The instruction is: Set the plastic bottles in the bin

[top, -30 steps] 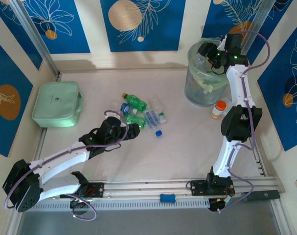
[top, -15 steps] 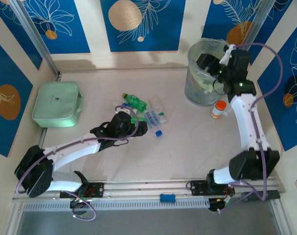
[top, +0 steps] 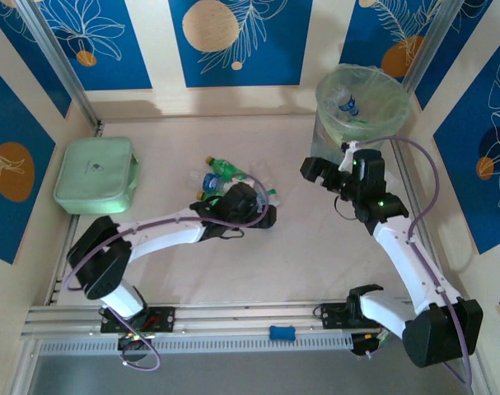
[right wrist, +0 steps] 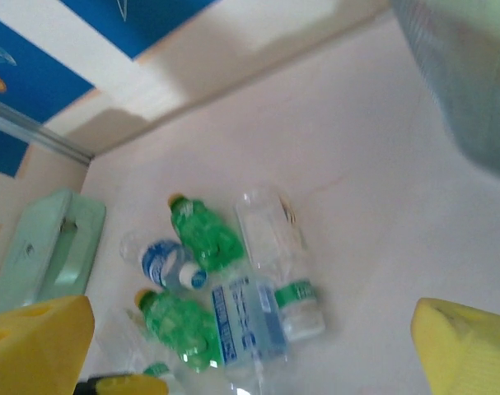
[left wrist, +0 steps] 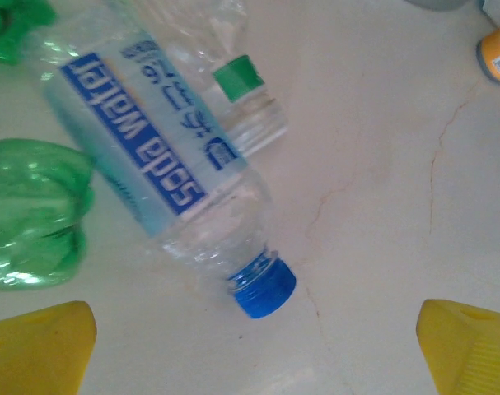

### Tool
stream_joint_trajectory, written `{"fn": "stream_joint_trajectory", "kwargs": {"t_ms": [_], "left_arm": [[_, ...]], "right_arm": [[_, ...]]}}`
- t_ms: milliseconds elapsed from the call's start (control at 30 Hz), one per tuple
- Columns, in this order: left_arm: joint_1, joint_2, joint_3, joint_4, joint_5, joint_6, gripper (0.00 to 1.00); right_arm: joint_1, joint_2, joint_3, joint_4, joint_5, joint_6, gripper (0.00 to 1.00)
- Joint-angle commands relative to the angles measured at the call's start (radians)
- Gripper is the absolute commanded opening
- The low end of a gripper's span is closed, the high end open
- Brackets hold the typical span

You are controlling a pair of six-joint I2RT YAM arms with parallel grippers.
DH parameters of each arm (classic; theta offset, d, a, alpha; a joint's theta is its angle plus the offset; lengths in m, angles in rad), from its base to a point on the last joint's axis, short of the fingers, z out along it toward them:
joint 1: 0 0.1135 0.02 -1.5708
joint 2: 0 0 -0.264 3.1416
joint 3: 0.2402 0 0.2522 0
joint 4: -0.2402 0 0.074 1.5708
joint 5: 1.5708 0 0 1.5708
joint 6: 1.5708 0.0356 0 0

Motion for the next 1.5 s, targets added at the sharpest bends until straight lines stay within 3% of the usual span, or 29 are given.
{"fn": "stream_joint_trajectory", "kwargs": {"t_ms": [0,200,467,733,1100,1467], "left_arm": [[-0.037,0.086,0.126,-0.122,-0.092,0.011,0.99],[-0.053,0.232,0.298,-0.267,-0.224,-0.039,0.99],[-0.049,0.307,0.358,-0.324,-0.344,-0.085,0.99],[-0.009,0.363,0.380,-0.308,-0.342,-0.083,1.00],[0.048,0.424,0.406,-0.278,-0.309,-0.048,0.84],[0.063,0.461,0.417,-0.298,-0.292,-0.049,0.86]], "right_arm": [[0.012,-0.048,-0.048,0.037,0.023,0.038,0.99],[0.012,-0.085,-0.090,-0.005,0.051,0.027,0.99],[0.000,-0.126,-0.121,-0.002,0.062,0.018,0.99],[-0.007,-0.127,-0.125,-0.005,0.050,0.018,0.99],[-0.008,-0.142,-0.128,-0.019,0.060,0.015,0.99],[-0.009,-0.144,-0.134,-0.009,0.055,0.018,0.99]]}}
